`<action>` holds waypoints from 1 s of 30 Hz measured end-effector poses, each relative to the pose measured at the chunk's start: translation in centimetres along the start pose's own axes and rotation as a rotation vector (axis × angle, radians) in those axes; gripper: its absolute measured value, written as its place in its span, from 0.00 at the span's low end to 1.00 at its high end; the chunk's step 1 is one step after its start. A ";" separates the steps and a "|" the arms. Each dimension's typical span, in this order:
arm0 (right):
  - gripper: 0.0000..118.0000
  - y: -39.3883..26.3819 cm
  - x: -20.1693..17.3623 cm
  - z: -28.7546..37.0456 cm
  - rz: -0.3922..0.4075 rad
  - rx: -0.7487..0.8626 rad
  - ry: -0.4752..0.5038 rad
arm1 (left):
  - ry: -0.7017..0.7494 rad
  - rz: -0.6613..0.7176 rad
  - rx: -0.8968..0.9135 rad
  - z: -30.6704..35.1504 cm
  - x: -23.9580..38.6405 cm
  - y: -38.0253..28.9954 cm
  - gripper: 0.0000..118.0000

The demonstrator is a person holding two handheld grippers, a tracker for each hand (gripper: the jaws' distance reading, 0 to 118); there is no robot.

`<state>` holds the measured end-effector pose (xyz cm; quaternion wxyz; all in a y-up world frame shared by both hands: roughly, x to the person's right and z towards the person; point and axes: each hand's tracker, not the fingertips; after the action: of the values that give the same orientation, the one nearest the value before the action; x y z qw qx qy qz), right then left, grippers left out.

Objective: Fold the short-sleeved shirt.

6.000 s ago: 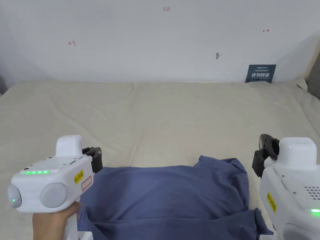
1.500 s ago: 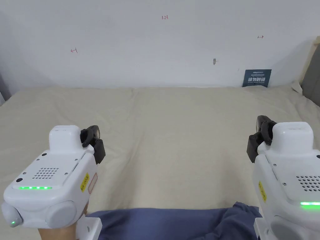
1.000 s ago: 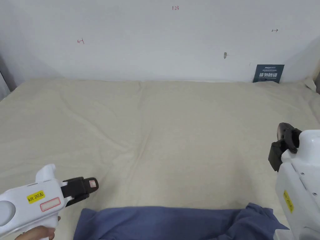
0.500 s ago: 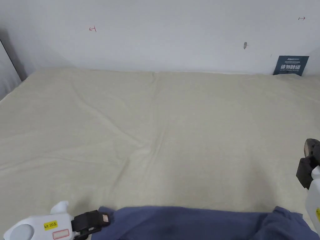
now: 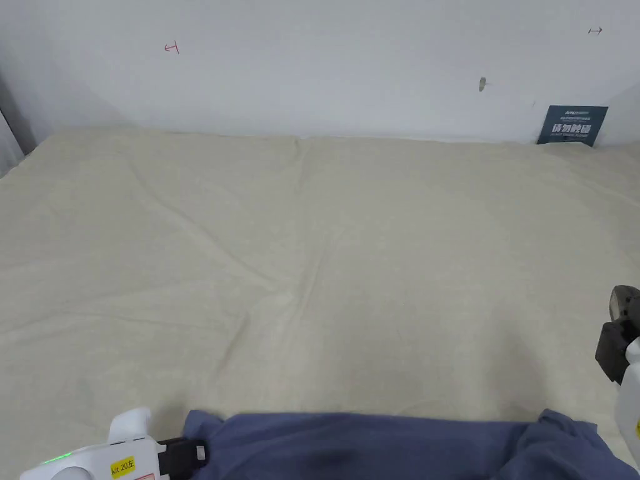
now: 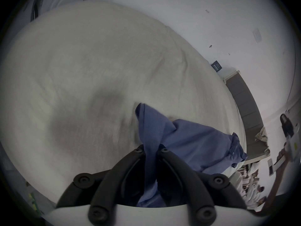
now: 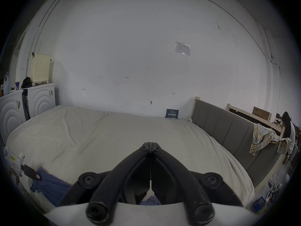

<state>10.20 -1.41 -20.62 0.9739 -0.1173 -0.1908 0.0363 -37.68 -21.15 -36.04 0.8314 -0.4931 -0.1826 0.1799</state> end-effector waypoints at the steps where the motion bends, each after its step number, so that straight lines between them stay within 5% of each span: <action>1: 0.00 0.2 0.1 0.0 0.001 0.003 -0.003 | -0.002 -0.016 0.024 0.8 0.5 0.1 0.09; 17: 0.00 1.5 2.1 1.6 -0.020 0.082 0.018 | 0.182 -0.098 0.124 11.0 2.9 2.3 0.09; 30: 0.00 0.3 4.1 2.0 -0.039 0.065 0.024 | 0.017 -0.237 -0.095 -0.9 17.5 0.5 0.09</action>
<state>13.20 -0.22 -17.42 0.9800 -0.0825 -0.1799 0.0219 -22.12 -13.25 -34.67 0.8241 -0.5082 -0.2408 0.0670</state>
